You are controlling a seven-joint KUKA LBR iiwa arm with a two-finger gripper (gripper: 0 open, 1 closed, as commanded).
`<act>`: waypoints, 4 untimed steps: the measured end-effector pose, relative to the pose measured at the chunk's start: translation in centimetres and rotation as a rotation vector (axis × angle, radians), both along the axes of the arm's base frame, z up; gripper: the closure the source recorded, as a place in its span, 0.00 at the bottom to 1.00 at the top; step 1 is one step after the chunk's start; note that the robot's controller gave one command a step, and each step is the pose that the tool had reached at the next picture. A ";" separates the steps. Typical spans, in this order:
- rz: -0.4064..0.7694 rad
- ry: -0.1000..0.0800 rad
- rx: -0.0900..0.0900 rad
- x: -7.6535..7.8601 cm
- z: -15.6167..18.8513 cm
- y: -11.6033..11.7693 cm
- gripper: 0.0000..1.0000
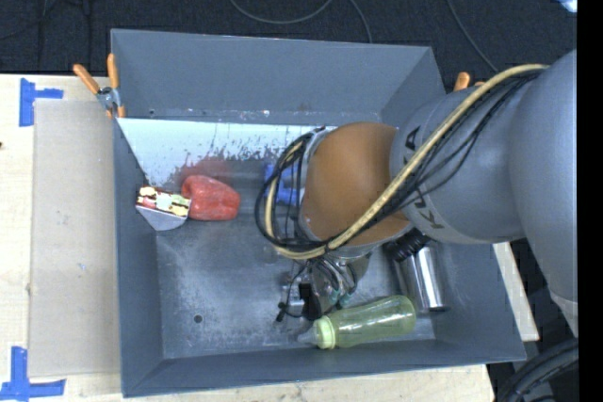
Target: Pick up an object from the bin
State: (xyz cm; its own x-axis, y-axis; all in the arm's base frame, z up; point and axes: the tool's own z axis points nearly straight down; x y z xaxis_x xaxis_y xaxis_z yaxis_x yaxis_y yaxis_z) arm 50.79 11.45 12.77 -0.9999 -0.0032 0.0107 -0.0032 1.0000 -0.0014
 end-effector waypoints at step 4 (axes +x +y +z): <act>0.630 -0.007 0.008 4.1 0.1 -8.7 0.00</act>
Offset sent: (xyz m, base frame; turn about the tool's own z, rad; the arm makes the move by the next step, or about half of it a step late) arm 0.0550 -0.0785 -0.0577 -0.6777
